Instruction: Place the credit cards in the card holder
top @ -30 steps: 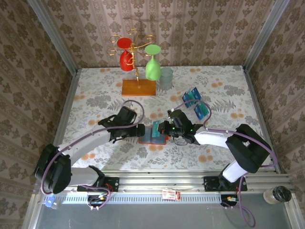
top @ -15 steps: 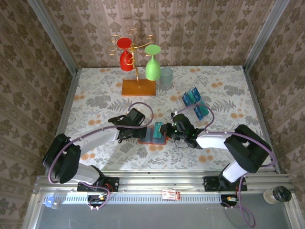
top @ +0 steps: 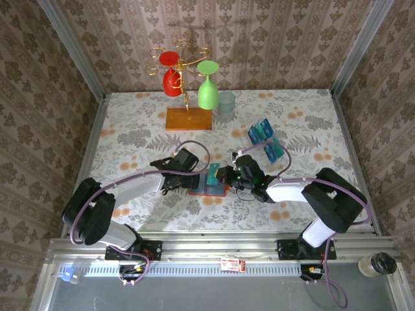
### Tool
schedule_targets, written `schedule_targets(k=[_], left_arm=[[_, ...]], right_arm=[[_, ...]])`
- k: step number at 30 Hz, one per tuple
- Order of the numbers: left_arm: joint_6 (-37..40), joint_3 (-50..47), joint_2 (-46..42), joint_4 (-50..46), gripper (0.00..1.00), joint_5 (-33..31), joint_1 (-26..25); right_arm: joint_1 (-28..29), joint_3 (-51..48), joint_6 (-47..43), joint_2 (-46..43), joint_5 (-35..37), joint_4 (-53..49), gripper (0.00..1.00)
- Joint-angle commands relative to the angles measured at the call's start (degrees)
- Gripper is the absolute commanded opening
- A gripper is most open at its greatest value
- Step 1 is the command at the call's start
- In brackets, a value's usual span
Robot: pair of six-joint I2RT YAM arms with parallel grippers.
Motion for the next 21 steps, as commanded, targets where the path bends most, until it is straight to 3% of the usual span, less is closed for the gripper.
schedule_targets(k=[1, 21], left_arm=[[-0.2, -1.4, 1.1, 0.5, 0.88, -1.1, -0.3], [-4.3, -6.4, 0.6, 1.8, 0.88, -2.2, -0.4]], right_arm=[[0.3, -1.2, 0.9, 1.2, 1.2, 2.9, 0.0], [0.8, -0.6, 2.2, 5.3, 0.1, 7.5, 0.0]])
